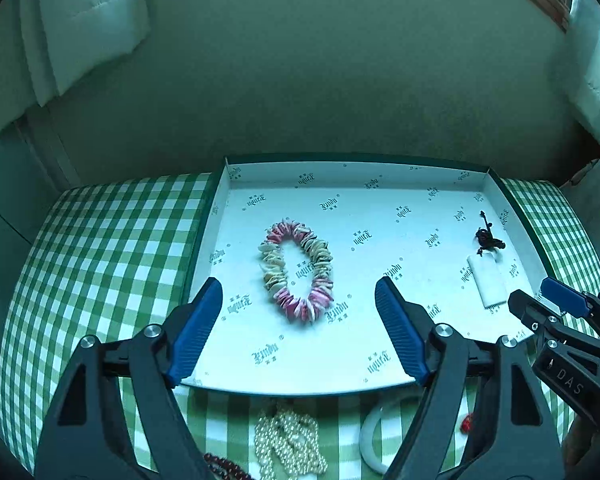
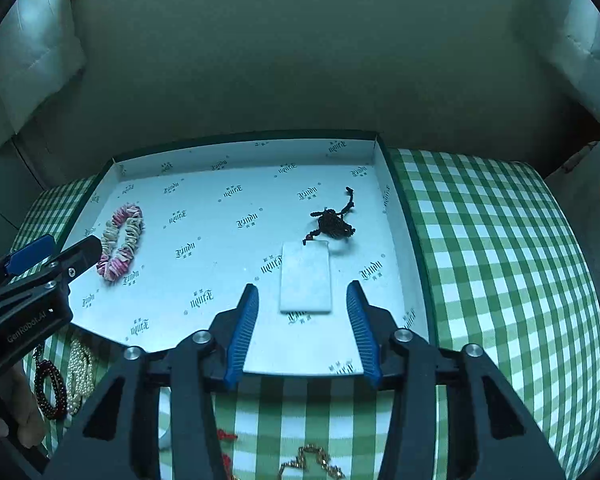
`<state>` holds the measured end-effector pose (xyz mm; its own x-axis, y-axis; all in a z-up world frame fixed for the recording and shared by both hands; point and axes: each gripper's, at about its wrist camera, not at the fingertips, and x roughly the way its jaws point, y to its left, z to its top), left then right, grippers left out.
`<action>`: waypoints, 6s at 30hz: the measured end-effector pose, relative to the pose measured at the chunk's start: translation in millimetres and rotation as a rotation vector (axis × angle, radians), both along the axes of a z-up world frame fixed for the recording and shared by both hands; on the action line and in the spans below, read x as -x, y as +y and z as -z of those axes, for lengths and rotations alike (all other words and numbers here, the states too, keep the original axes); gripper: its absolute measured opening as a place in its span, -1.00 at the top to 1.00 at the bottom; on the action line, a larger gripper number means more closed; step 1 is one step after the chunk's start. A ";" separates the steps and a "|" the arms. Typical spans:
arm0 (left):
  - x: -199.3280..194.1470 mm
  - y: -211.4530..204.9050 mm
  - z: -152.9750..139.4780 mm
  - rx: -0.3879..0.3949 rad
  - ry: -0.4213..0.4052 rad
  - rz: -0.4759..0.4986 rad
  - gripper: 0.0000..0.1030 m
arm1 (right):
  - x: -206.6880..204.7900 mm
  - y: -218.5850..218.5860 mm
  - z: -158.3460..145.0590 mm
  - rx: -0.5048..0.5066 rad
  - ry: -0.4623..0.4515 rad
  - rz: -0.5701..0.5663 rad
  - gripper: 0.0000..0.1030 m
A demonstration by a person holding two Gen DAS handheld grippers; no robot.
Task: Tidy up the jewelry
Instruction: 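Open both grippers in the box and lift them away, then grasp the white-and-dark bead bracelet with the right gripper, then grasp the black cord pendant with the left gripper while the right gripper holds the bracelet, then carry both items into the box and open both grippers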
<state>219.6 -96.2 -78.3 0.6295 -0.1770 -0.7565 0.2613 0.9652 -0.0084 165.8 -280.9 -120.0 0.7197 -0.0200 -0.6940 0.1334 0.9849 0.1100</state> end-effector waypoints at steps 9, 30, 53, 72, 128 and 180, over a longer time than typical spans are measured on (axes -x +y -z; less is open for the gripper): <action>65.3 65.3 0.2 0.010 0.048 -0.089 -0.56 | 66.2 -19.2 9.9 -0.040 0.032 0.033 -0.02; 173.3 105.9 13.1 0.013 0.112 -0.148 -0.56 | 162.5 40.1 35.4 -0.040 0.074 -0.064 -0.02; 175.8 94.3 24.7 0.016 0.157 -0.122 -0.57 | 158.2 62.0 55.0 0.029 0.095 -0.106 0.73; 174.2 34.4 43.7 0.010 0.229 0.008 -0.07 | 157.3 2.7 47.1 -0.025 0.052 -0.006 0.73; 178.6 60.4 -2.9 0.026 0.066 0.010 0.68 | 171.1 19.2 -6.1 -0.014 -0.064 -0.044 0.73; -39.4 -32.6 41.1 -0.044 0.034 0.006 0.00 | -72.1 17.2 19.4 -0.058 0.025 -0.067 0.72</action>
<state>259.0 -128.9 -119.4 0.6022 -0.1468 -0.7847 0.2670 0.9634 0.0247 237.9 -263.7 -139.4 0.7002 0.0689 -0.7106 0.0705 0.9838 0.1649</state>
